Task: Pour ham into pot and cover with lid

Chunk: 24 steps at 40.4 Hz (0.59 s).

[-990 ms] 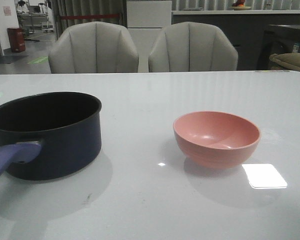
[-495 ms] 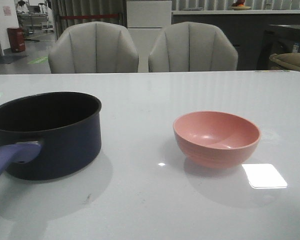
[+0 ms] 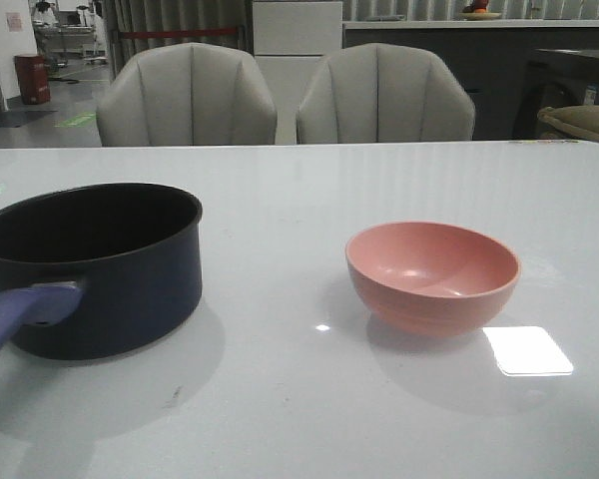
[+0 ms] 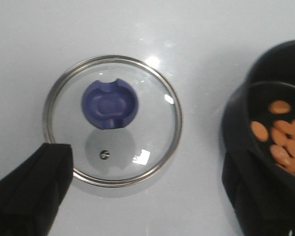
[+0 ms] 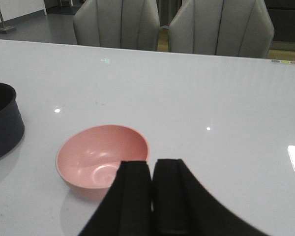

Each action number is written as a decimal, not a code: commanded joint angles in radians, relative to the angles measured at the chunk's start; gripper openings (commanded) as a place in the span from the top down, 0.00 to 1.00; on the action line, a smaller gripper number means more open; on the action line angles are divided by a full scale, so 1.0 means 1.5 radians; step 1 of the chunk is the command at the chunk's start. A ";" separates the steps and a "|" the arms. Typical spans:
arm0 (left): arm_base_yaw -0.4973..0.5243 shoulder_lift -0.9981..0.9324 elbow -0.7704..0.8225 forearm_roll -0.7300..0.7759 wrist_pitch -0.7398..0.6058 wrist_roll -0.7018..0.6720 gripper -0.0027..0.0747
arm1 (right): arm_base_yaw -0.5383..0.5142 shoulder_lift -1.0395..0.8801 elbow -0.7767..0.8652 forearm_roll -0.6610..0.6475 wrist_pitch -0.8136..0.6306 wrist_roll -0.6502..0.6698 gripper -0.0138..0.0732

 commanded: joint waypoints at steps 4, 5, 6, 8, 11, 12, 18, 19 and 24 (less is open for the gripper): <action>0.105 0.070 -0.051 -0.071 -0.018 0.085 0.14 | -0.003 0.003 -0.018 -0.001 -0.058 -0.006 0.67; 0.115 0.082 -0.056 -0.085 -0.015 0.102 0.14 | -0.003 0.003 -0.018 -0.001 -0.058 -0.006 0.67; 0.125 0.099 -0.062 -0.100 -0.009 0.122 0.14 | -0.003 0.003 -0.018 -0.001 -0.058 -0.006 0.67; 0.145 0.129 -0.075 -0.120 0.002 0.146 0.14 | -0.003 0.003 -0.018 -0.001 -0.058 -0.006 0.67; 0.170 0.172 -0.097 -0.152 0.012 0.176 0.14 | -0.003 0.003 -0.018 -0.001 -0.058 -0.006 0.67; 0.177 0.187 -0.106 -0.163 0.013 0.185 0.14 | -0.003 0.003 -0.018 -0.001 -0.058 -0.006 0.67; 0.193 0.266 -0.152 -0.221 0.036 0.240 0.14 | -0.003 0.003 -0.018 -0.001 -0.058 -0.006 0.67; 0.193 0.277 -0.162 -0.221 0.044 0.245 0.14 | -0.003 0.003 -0.018 -0.001 -0.058 -0.006 0.67; 0.193 0.335 -0.208 -0.223 0.079 0.252 0.14 | -0.003 0.003 -0.018 -0.001 -0.058 -0.006 0.67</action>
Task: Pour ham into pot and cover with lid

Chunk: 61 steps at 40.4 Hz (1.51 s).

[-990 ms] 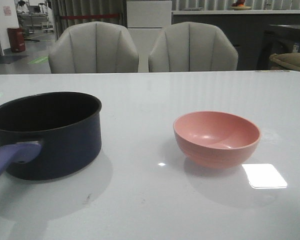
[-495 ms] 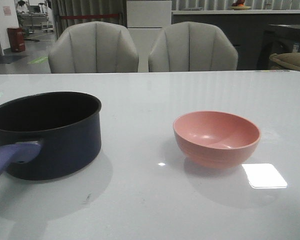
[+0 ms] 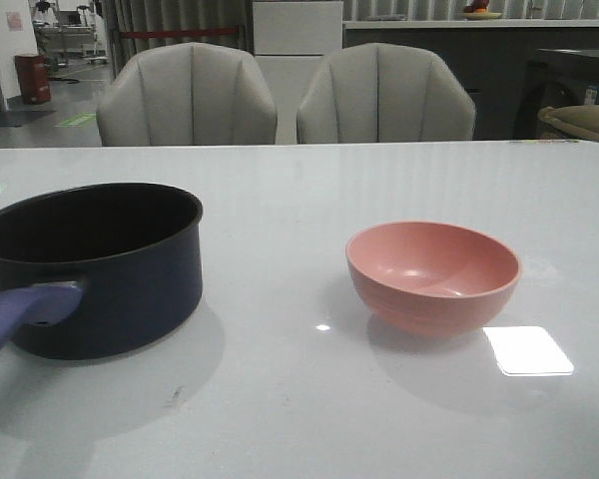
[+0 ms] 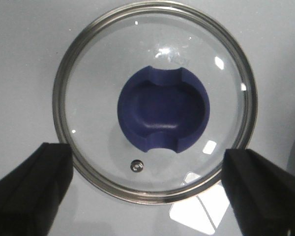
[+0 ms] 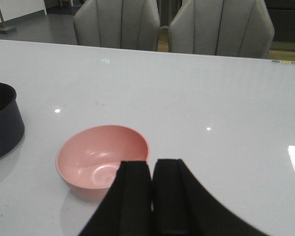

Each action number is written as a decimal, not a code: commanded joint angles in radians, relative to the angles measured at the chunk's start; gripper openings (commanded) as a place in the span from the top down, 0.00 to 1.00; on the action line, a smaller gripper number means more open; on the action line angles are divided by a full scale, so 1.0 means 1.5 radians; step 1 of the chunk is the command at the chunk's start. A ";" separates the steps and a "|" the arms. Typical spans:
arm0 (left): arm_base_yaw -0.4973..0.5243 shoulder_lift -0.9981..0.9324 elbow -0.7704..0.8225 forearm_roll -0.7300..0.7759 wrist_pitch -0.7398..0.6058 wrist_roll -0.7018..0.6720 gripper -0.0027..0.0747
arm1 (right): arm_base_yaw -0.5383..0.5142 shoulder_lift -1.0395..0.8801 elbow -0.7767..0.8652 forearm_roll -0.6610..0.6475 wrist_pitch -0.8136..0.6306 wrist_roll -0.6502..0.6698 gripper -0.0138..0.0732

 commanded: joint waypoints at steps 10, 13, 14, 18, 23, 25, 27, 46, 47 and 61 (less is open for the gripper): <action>0.004 0.077 -0.114 -0.012 0.045 0.028 0.14 | -0.003 0.003 -0.018 -0.001 -0.058 -0.006 0.67; 0.005 0.093 -0.126 -0.014 0.051 0.028 0.14 | -0.003 0.003 -0.018 -0.001 -0.058 -0.006 0.67; 0.005 0.099 -0.130 -0.014 0.053 0.028 0.14 | -0.003 0.003 -0.018 -0.001 -0.058 -0.006 0.67; 0.005 0.117 -0.140 -0.022 0.062 0.039 0.14 | -0.003 0.003 -0.018 -0.001 -0.058 -0.006 0.67; 0.005 0.134 -0.141 -0.029 0.065 0.061 0.14 | -0.003 0.003 -0.018 -0.001 -0.058 -0.006 0.67; 0.005 0.139 -0.142 -0.029 0.065 0.066 0.14 | -0.003 0.003 -0.018 -0.001 -0.058 -0.006 0.67; 0.005 0.144 -0.142 -0.029 0.065 0.070 0.14 | -0.003 0.003 -0.018 -0.001 -0.058 -0.006 0.67; 0.005 0.177 -0.152 -0.029 0.052 0.076 0.46 | -0.003 0.003 -0.018 -0.001 -0.058 -0.006 0.67; 0.005 0.178 -0.152 -0.029 0.052 0.076 0.49 | -0.003 0.003 -0.018 -0.001 -0.058 -0.006 0.67; 0.005 0.184 -0.166 -0.029 0.046 0.076 0.54 | -0.003 0.003 -0.018 -0.001 -0.058 -0.006 0.67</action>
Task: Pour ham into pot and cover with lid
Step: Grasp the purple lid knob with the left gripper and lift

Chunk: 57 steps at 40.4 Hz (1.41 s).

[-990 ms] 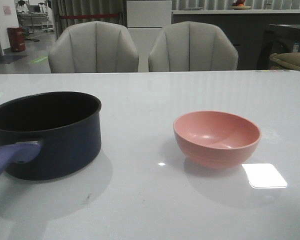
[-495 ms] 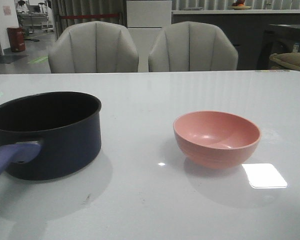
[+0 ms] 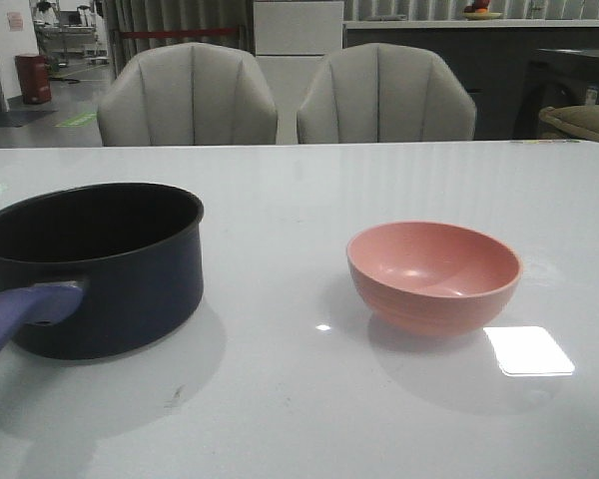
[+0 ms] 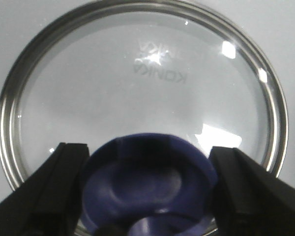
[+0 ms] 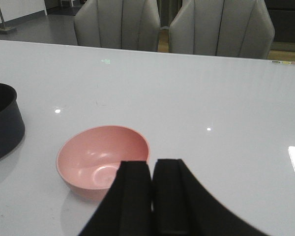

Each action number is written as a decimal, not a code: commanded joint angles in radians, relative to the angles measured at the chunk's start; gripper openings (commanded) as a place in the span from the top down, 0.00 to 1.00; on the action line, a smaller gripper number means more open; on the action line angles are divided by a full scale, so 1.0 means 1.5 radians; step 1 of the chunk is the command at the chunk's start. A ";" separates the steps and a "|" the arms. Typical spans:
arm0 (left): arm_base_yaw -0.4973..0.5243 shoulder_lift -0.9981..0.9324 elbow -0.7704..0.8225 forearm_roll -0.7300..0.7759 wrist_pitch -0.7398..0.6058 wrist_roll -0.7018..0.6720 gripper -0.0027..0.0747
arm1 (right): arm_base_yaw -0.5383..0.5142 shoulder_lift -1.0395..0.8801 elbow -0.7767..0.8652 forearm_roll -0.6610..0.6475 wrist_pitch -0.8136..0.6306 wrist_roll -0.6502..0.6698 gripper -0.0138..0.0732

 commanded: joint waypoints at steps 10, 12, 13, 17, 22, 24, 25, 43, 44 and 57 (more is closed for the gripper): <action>0.001 -0.061 -0.040 -0.004 -0.019 0.002 0.54 | -0.003 0.003 -0.018 -0.001 -0.056 -0.006 0.67; 0.001 -0.071 -0.051 -0.004 -0.015 0.008 0.54 | -0.003 0.003 -0.018 -0.001 -0.056 -0.006 0.67; 0.001 -0.078 -0.056 -0.009 -0.013 0.019 0.54 | -0.003 0.003 -0.018 -0.001 -0.056 -0.006 0.67; 0.001 -0.106 -0.089 -0.029 -0.001 0.034 0.54 | -0.003 0.003 -0.018 -0.001 -0.056 -0.006 0.67; -0.008 -0.137 -0.117 -0.079 0.002 0.066 0.54 | -0.003 0.003 -0.018 -0.001 -0.056 -0.006 0.67; -0.024 -0.144 -0.129 -0.085 0.006 0.074 0.54 | -0.003 0.003 -0.018 -0.001 -0.056 -0.006 0.67; -0.032 -0.148 -0.136 -0.085 0.010 0.074 0.54 | -0.003 0.003 -0.018 -0.001 -0.056 -0.006 0.67; -0.296 -0.149 -0.183 -0.056 0.033 0.104 0.54 | -0.003 0.003 -0.018 -0.001 -0.056 -0.006 0.67; -0.305 -0.149 -0.183 -0.055 0.033 0.104 0.54 | -0.003 0.003 -0.018 -0.001 -0.056 -0.006 0.67; -0.349 -0.121 -0.186 -0.051 0.109 0.104 0.54 | -0.003 0.003 -0.018 -0.001 -0.056 -0.006 0.67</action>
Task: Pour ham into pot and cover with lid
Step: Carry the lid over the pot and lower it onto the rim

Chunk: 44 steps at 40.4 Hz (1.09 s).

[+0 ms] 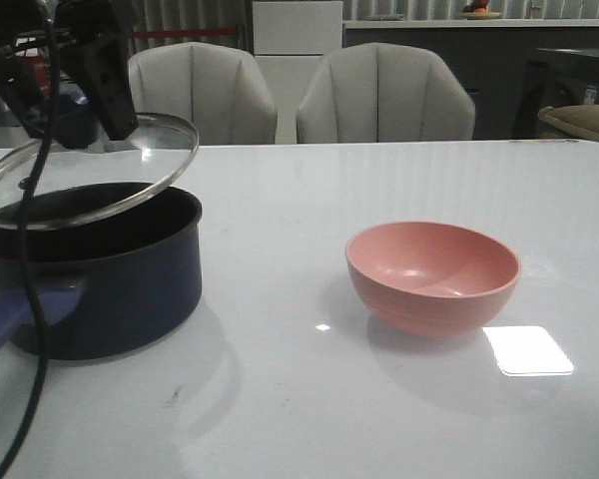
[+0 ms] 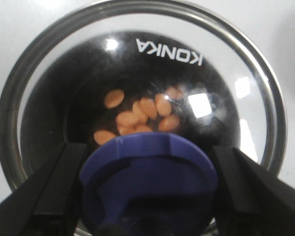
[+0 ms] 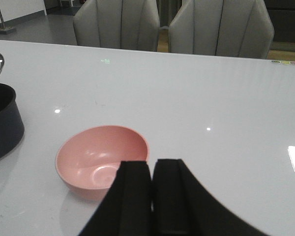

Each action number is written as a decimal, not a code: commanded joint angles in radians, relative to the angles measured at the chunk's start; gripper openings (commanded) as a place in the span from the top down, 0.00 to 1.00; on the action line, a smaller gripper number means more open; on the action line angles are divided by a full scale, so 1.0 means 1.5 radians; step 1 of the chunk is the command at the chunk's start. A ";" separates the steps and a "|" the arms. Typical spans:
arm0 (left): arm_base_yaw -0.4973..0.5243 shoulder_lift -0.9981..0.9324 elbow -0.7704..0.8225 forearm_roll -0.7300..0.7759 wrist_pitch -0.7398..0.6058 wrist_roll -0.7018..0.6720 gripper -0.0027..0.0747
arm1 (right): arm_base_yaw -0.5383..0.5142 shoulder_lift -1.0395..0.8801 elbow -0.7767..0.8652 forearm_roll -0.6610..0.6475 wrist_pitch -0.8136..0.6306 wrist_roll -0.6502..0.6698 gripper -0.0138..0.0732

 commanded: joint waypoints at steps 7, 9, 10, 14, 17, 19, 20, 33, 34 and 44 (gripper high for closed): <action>-0.005 0.005 -0.049 -0.004 0.019 0.000 0.54 | -0.003 0.003 -0.018 -0.001 -0.056 -0.006 0.67; -0.005 0.007 -0.050 -0.007 0.016 0.000 0.54 | -0.003 0.003 -0.018 -0.001 -0.056 -0.006 0.67; -0.005 0.007 -0.050 -0.009 0.015 0.000 0.54 | -0.003 0.003 -0.018 -0.001 -0.056 -0.006 0.67; -0.005 0.007 -0.050 -0.009 0.011 0.000 0.53 | -0.003 0.003 -0.018 -0.001 -0.056 -0.006 0.67; -0.005 0.007 -0.050 -0.009 0.001 0.000 0.53 | -0.003 0.003 -0.018 -0.001 -0.056 -0.006 0.67; -0.005 0.007 -0.050 -0.009 -0.002 0.000 0.53 | -0.003 0.003 -0.018 -0.001 -0.056 -0.006 0.67; -0.005 0.007 -0.050 -0.009 -0.002 0.000 0.53 | -0.003 0.003 -0.018 -0.001 -0.056 -0.006 0.67; -0.005 0.034 -0.052 -0.009 0.001 0.000 0.53 | -0.003 0.003 -0.018 -0.001 -0.056 -0.006 0.67; -0.005 0.038 -0.052 -0.009 0.002 0.000 0.53 | -0.003 0.003 -0.018 -0.001 -0.056 -0.006 0.67; -0.005 0.058 -0.052 -0.009 0.011 0.000 0.53 | -0.003 0.003 -0.018 -0.001 -0.056 -0.006 0.67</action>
